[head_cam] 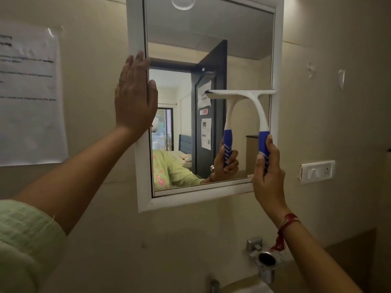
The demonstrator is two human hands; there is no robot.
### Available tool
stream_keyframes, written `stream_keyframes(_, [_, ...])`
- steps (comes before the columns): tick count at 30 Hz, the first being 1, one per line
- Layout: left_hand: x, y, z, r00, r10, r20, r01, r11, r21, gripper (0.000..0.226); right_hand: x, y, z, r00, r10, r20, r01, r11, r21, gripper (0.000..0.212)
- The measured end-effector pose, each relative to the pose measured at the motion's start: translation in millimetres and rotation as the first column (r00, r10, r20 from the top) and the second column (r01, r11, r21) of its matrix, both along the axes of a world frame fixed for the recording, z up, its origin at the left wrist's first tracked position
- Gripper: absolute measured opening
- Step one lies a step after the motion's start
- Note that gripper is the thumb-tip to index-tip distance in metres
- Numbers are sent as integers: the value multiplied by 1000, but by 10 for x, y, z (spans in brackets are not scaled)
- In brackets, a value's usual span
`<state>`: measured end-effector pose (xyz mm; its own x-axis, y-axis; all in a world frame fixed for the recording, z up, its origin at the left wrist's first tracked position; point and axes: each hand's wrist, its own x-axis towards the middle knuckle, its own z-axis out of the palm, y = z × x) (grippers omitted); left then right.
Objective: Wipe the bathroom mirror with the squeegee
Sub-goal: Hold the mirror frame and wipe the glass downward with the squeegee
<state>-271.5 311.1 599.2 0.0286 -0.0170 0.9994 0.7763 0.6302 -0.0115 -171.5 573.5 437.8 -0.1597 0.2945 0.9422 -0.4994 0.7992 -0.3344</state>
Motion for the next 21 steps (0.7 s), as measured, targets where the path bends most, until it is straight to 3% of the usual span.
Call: stream_keyframes(21, [7,-14,6,998,36,42,-36,999,3,47,245,-104,-948,985,-10,174,26,996,-88,51])
